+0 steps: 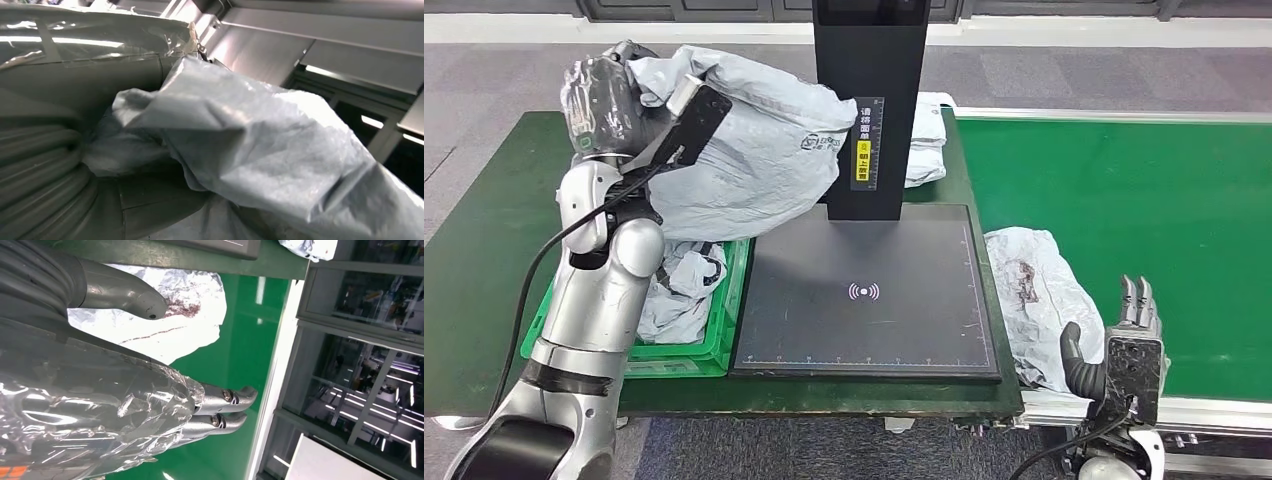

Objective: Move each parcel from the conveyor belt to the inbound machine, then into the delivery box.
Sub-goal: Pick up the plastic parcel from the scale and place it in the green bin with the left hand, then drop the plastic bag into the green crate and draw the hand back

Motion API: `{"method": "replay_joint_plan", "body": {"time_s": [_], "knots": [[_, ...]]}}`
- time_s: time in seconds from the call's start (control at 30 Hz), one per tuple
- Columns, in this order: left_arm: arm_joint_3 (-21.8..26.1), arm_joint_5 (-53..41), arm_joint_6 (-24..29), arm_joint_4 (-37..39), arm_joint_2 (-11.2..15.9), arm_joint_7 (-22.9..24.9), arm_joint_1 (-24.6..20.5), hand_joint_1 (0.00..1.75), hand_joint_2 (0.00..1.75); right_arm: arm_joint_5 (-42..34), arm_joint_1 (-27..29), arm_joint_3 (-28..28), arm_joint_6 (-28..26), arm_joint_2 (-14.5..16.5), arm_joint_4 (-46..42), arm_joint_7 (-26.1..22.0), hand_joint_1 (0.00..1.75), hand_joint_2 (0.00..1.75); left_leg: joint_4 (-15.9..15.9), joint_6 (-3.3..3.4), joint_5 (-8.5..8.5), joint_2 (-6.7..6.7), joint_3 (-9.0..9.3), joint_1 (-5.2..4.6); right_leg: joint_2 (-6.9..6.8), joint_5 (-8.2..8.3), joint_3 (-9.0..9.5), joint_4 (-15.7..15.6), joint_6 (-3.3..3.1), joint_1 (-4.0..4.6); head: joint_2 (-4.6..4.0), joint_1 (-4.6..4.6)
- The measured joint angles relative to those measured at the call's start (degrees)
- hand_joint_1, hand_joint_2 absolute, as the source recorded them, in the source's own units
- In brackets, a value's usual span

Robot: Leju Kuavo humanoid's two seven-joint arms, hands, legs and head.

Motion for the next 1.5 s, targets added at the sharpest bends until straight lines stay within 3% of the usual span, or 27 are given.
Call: {"method": "replay_joint_plan", "body": {"time_s": [0.4, 0.6, 0.77, 0.9, 1.23, 1.33, 1.5], "knots": [[2.8, -2.5, -0.1, -1.7, 2.1, 1.4, -0.5, 1.75, 1.75, 0.1, 0.5, 0.0, 0.2, 0.2, -0.3, 0.1, 0.0, 1.75, 0.0, 0.0, 0.0, 0.01, -0.01, -0.01, 0.01, 0.0, 0.0, 0.0, 0.0, 0.0, 0.0, 0.01], [6.3, -5.5, -1.3, -1.6, 5.6, 1.5, -3.8, 1.75, 1.75, -0.1, 1.0, 0.0, 1.0, 0.2, -0.3, 0.2, 0.0, 1.75, 0.0, -0.06, 0.04, 0.09, 0.0, 0.07, 0.09, 0.04, -0.04, 0.0, -0.06, 0.08, 0.0, 0.01], [10.8, -9.7, 0.2, 0.5, 10.3, 3.1, -6.6, 1.75, 1.75, -0.6, 1.4, 0.0, 1.2, 0.2, -0.3, 0.3, 0.0, 1.75, 0.0, -0.1, 0.05, 0.25, 0.05, 0.1, 0.26, 0.07, -0.05, 0.0, -0.12, 0.1, 0.0, 0.01], [14.6, -11.0, 1.1, 1.4, 12.5, 2.0, -6.6, 1.75, 1.75, -0.7, 1.8, 0.0, 1.1, 0.2, -0.3, 0.4, 0.0, 1.75, 0.0, -0.11, 0.06, 0.23, 0.05, 0.14, 0.23, 0.07, -0.05, 0.0, -0.13, 0.14, 0.0, 0.01], [17.8, -14.3, 4.9, -0.5, 14.1, 2.5, -3.9, 1.75, 1.75, -0.7, 1.5, 0.0, 1.3, 0.1, -0.3, 0.5, 0.0, 1.75, 0.0, -0.11, 0.06, 0.2, 0.03, 0.12, 0.21, 0.08, -0.02, 0.0, -0.13, 0.12, 0.0, 0.01], [18.4, -14.3, 2.9, -1.6, 14.3, 2.1, -3.0, 1.75, 1.75, -0.7, 1.4, 0.0, 1.2, -0.1, -0.3, 0.5, 0.0, 1.75, 0.0, -0.11, 0.06, 0.17, 0.03, 0.12, 0.17, 0.07, -0.03, 0.0, -0.13, 0.12, 0.0, 0.01], [16.7, -11.8, -6.1, -2.9, 13.1, -0.4, -0.9, 1.75, 1.75, -1.2, 1.6, 0.0, 0.9, -0.4, -0.3, 0.5, 0.0, 1.75, 0.0, -0.11, 0.06, 0.18, 0.04, 0.11, 0.17, 0.08, -0.06, 0.0, -0.13, 0.11, 0.0, 0.01]]}}
